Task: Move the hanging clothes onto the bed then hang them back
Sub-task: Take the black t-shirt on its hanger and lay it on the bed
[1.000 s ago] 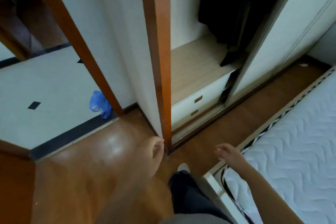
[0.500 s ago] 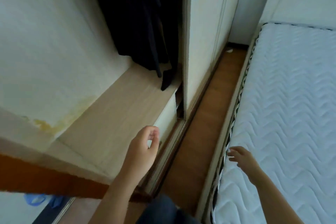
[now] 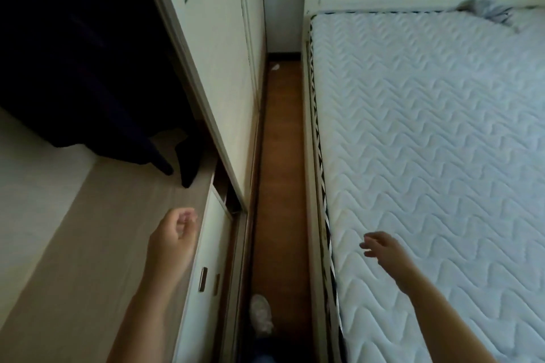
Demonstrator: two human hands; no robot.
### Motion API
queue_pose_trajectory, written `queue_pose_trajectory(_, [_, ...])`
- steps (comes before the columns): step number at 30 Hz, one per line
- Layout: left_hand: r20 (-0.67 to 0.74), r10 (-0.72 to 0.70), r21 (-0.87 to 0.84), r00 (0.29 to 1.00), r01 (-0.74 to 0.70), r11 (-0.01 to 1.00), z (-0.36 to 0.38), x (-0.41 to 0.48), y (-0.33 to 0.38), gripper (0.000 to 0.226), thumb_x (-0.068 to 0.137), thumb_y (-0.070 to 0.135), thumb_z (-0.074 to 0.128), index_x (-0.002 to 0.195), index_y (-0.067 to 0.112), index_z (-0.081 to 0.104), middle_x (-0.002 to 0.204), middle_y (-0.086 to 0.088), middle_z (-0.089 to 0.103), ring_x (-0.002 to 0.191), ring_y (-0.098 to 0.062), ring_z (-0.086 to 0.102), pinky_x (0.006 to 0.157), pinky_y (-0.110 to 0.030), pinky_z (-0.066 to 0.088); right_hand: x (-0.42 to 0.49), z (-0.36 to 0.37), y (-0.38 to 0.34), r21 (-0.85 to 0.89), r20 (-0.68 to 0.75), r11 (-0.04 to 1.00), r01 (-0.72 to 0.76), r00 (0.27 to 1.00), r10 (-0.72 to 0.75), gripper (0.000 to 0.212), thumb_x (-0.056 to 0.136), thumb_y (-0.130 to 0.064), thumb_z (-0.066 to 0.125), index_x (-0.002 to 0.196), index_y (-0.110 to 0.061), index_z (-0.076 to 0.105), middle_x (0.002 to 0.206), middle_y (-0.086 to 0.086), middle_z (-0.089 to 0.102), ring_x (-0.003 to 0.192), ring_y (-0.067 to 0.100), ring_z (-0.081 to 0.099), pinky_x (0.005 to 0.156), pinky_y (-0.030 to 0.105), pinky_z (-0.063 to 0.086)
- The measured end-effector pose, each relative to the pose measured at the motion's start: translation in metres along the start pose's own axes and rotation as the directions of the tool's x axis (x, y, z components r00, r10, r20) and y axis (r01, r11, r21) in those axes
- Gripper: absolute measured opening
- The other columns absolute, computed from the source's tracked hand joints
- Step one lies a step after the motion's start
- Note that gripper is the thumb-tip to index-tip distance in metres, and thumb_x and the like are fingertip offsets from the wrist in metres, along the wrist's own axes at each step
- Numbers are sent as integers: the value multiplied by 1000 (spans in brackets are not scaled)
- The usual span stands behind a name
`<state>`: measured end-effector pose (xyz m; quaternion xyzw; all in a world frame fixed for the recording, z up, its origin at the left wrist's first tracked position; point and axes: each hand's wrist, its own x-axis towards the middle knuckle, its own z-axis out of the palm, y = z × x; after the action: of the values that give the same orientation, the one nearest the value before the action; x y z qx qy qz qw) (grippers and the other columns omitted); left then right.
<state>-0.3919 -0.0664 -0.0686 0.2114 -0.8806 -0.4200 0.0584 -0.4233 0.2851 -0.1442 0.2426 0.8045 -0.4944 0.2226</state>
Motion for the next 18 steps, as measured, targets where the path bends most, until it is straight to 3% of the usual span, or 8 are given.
queue_pose_trajectory(4, [-77,1,-31,997,-3,1000,-32,53,-8,9,91,18,49,98,22,54,101,-5,65,97,-22,61,78,-29,41,17,60,-99,-56,120,974,218,970,-210,24,93,-17,48,116,-11,56,106,8,64,95,20,61,77,26,46])
queue_pose_trajectory(9, [-217,42,-54,975,-55,997,-91,86,-16,12,91,22,49,102,22,55,100,-1,64,95,-17,60,72,-21,40,18,111,-202,-124,285,853,508,841,-460,14,91,-25,51,104,-29,56,102,-1,65,98,13,62,91,34,51])
queue_pose_trajectory(12, [-338,45,-56,940,-68,996,-127,93,-19,14,91,20,50,103,18,57,96,1,64,94,-17,59,75,-18,42,9,134,-261,-79,382,761,644,725,-573,14,91,-22,53,96,-36,55,98,-9,65,96,7,62,88,27,50])
queue_pose_trajectory(15, [-441,43,-85,897,-89,992,-156,96,-13,15,90,18,51,92,32,55,91,12,62,92,-15,59,73,-7,43,-5,156,-315,-18,457,644,765,580,-675,21,91,-19,53,93,-40,54,93,-9,67,96,7,63,88,27,51])
queue_pose_trajectory(18, [-548,42,-108,835,-121,987,-181,101,3,23,90,19,51,86,42,54,90,18,67,93,1,60,79,-11,44,-21,178,-370,87,519,497,863,386,-762,22,92,-17,51,97,-38,53,95,-11,67,96,8,64,87,20,50])
